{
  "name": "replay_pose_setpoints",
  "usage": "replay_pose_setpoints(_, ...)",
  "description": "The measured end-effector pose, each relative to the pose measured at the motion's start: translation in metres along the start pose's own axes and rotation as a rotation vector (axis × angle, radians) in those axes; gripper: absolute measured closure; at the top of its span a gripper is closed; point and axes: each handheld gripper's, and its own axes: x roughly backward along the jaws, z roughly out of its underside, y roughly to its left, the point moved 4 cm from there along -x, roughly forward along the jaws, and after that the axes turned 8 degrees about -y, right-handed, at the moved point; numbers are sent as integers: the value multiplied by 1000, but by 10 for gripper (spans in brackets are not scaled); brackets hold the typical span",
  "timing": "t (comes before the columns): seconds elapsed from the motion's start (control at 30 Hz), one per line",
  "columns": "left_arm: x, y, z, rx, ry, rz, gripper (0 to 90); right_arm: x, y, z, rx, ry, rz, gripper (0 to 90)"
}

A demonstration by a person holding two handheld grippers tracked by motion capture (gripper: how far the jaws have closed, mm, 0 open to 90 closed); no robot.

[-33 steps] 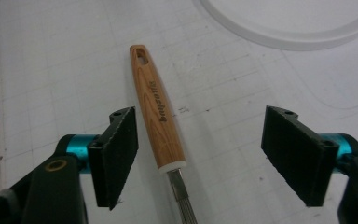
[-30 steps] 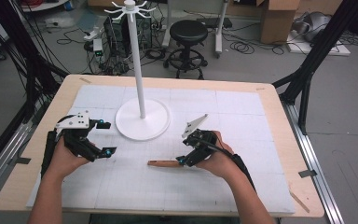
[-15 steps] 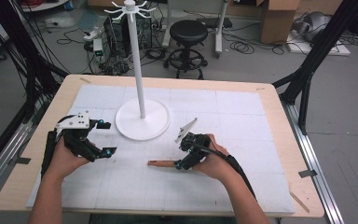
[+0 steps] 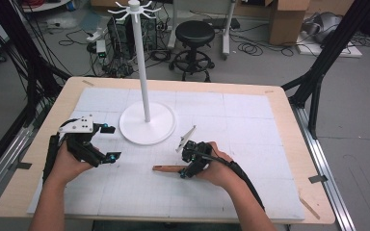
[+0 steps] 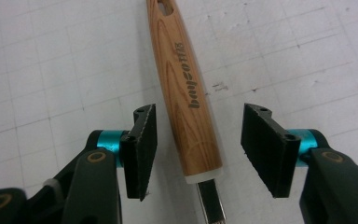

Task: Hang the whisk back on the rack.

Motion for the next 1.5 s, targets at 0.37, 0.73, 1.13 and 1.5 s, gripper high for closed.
replay_pose_setpoints(0.37, -1, 0, 1, 3, 3, 1, 16, -10, 2, 2, 4, 46, -1, 568)
replay_pose_setpoints(0.73, 0, 1, 0, 2, 0, -8, 16, -10, 5, 3, 41, 56, 17, 633)
replay_pose_setpoints(1.13, 0, 1, 0, 4, -3, -7, 16, -9, 10, 2, 78, 79, 14, 690)
replay_pose_setpoints(1.5, 1, 1, 0, 3, -8, -9, 16, 19, 5, -9, 59, -66, 58, 694)
